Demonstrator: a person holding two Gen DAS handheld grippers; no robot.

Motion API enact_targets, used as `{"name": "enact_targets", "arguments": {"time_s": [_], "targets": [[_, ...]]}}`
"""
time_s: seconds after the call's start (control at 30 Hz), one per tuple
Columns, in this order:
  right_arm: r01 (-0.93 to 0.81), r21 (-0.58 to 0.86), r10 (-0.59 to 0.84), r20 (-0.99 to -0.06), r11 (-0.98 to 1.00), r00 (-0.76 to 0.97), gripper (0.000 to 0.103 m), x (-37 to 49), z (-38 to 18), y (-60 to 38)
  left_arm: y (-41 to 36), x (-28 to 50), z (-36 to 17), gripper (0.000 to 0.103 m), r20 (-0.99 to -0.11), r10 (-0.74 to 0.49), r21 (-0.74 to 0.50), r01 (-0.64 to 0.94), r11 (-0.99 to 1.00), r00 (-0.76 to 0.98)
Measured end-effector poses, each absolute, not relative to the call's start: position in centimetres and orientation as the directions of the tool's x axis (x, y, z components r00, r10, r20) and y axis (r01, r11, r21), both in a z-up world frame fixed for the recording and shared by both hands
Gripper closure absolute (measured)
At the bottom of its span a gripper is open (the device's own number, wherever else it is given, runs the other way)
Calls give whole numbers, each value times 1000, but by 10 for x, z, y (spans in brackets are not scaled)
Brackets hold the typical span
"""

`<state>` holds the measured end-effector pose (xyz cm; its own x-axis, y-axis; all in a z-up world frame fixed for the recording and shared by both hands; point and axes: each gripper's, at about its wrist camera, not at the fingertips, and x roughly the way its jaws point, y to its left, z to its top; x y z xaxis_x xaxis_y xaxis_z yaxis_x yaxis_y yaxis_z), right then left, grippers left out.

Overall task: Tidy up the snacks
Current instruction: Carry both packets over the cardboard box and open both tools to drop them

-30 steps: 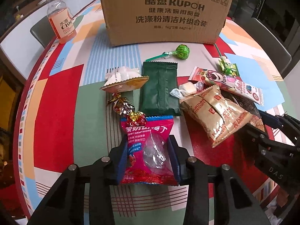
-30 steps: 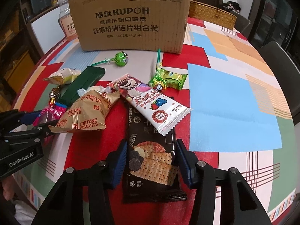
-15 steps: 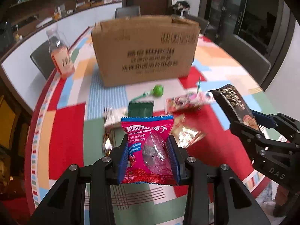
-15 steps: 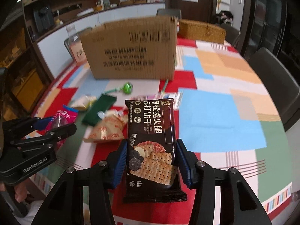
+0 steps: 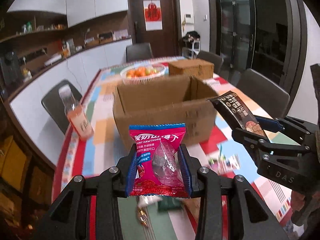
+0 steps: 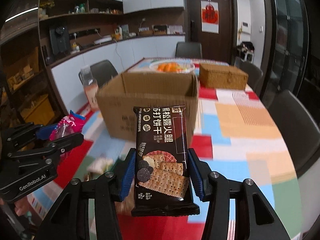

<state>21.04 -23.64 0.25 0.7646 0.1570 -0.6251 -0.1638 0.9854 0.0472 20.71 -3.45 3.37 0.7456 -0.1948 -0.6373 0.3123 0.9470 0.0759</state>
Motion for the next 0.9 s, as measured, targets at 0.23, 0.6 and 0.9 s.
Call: {"name": "enact_targets", "arguments": {"time_s": [0.23, 0.6, 0.9], "targets": [[-177, 59, 179, -571, 982, 802, 52, 262, 34, -236, -33, 254, 67, 65, -580, -200, 85, 303, 949, 789], [-190, 62, 188, -602, 980, 776, 52, 346, 48, -232, -41, 332, 72, 65, -634, -216, 44, 314, 948, 742], [-162, 54, 159, -627, 985, 763, 41, 375, 34, -229, -42, 351, 61, 41, -649, -132, 115, 268, 957, 750]]}}
